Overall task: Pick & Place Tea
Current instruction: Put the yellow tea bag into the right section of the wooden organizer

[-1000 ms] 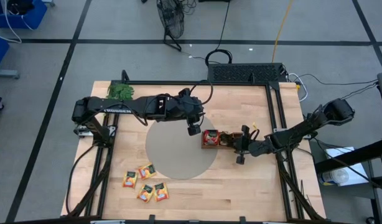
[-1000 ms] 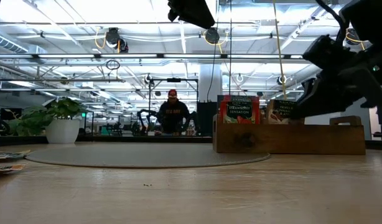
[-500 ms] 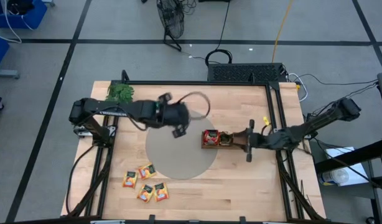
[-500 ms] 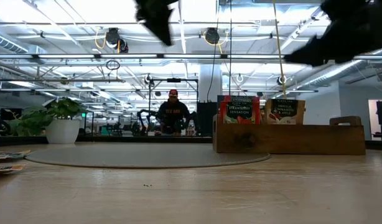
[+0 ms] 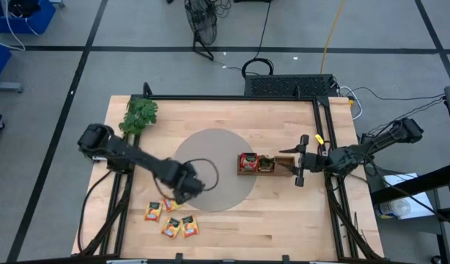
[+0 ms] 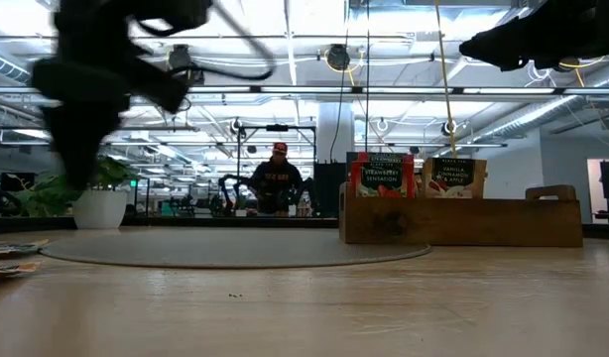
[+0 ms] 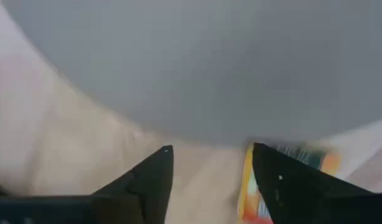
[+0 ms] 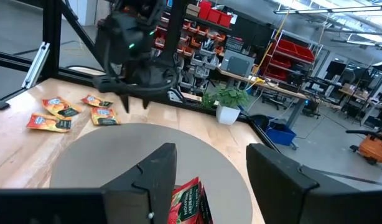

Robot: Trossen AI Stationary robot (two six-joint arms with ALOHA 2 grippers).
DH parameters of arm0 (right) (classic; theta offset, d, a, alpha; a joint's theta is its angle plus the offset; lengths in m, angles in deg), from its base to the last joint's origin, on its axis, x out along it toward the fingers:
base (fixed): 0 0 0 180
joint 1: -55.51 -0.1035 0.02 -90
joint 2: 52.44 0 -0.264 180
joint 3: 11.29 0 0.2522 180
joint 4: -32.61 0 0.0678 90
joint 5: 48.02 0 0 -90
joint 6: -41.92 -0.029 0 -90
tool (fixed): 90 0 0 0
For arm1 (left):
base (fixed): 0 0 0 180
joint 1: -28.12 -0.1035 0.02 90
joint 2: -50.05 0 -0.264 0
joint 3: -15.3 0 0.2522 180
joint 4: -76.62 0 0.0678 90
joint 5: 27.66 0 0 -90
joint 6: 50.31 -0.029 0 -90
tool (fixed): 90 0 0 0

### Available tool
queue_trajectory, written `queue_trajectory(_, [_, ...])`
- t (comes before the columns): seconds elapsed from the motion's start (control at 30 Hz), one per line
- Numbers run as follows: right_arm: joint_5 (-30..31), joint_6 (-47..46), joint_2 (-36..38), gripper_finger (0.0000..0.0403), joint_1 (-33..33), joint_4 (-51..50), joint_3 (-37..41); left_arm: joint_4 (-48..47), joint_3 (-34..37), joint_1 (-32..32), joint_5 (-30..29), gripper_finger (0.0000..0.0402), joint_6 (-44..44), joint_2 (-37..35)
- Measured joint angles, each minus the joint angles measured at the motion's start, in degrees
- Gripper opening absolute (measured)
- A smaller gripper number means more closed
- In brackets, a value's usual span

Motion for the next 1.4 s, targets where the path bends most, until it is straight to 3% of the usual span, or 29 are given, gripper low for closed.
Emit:
queue_trajectory(0.1, [0.0,-0.2,0.0,0.0182,0.0,0.0,0.0,3.1,3.9,3.2,4.6,0.0236,5.6,0.0])
queue_trajectory(0.4, [-0.1,-3.2,-0.1,0.0179,0.0,-0.6,0.0,15.5,11.1,9.2,14.9,0.0253,11.4,0.0])
queue_trajectory(0.6, [-0.1,-4.0,-0.1,0.0180,0.0,-0.7,0.0,16.7,11.6,12.1,14.6,0.0253,14.5,0.0])
queue_trajectory(0.73, [-0.1,-4.0,-0.1,0.0177,0.0,-0.8,0.0,19.0,11.6,13.2,11.1,0.0253,14.9,0.0])
queue_trajectory(0.97, [-0.2,-4.7,-1.0,0.0174,0.0,-1.6,0.0,28.2,18.5,12.4,10.0,0.0253,21.1,-1.1])
queue_trajectory(1.1, [-0.2,-4.7,-1.8,0.0175,0.0,-1.7,0.0,27.6,18.8,11.4,10.0,0.0249,20.1,-1.2])
queue_trajectory(1.23, [-0.2,-4.8,-2.4,0.0172,0.0,-1.6,0.0,27.0,17.0,10.4,5.3,0.0201,14.0,-1.1])
queue_trajectory(1.4, [-0.1,-4.9,-2.6,0.0173,0.0,-1.6,0.0,27.6,15.2,9.0,3.4,0.0062,7.8,-0.9])
